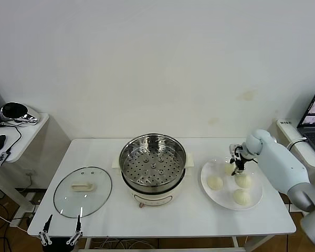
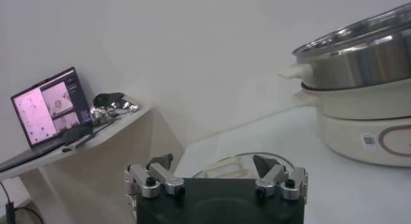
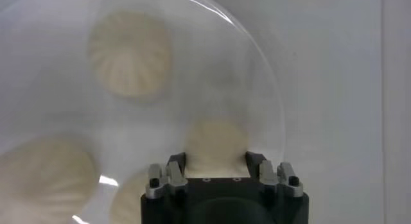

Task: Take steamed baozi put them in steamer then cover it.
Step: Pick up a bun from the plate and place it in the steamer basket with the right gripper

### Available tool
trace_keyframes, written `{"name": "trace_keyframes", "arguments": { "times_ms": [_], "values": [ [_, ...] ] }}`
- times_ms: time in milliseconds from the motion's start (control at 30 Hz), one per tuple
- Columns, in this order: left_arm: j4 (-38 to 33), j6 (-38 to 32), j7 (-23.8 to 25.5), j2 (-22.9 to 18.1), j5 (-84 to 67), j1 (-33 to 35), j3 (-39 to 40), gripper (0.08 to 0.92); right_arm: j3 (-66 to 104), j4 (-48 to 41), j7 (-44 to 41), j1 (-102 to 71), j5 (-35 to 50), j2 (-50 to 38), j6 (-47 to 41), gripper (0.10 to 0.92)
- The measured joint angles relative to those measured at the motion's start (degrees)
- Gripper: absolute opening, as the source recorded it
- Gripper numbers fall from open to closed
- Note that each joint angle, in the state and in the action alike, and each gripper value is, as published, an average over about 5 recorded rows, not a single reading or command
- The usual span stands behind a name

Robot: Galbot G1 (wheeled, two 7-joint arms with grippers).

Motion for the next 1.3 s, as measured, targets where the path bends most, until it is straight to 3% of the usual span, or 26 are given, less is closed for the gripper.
{"name": "trace_keyframes", "arguments": {
  "times_ms": [400, 667, 967, 1300],
  "values": [
    [-0.3, 0.2, 0.1, 1.1, -0.6, -0.7, 0.5, 0.823, -10.5, 13.7, -1.0, 10.8, 15.0, -7.4, -2.2, 0.589],
    [-0.9, 0.3, 0.1, 2.3, -1.3, -1.2, 0.7, 0.823, -20.8, 21.3, -0.7, 23.5, 27.2, -7.5, -2.1, 0.594],
    [-1.0, 0.3, 0.0, 3.4, -2.6, -1.7, -0.3, 0.823, -31.9, 23.8, 1.0, 33.9, 35.6, -0.6, 1.0, 0.604],
    [-1.3, 0.8, 0.3, 3.6, -3.9, -2.3, -1.8, 0.823, -40.7, 19.7, 3.5, 36.1, 34.7, 12.2, 10.2, 0.611]
  ]
}}
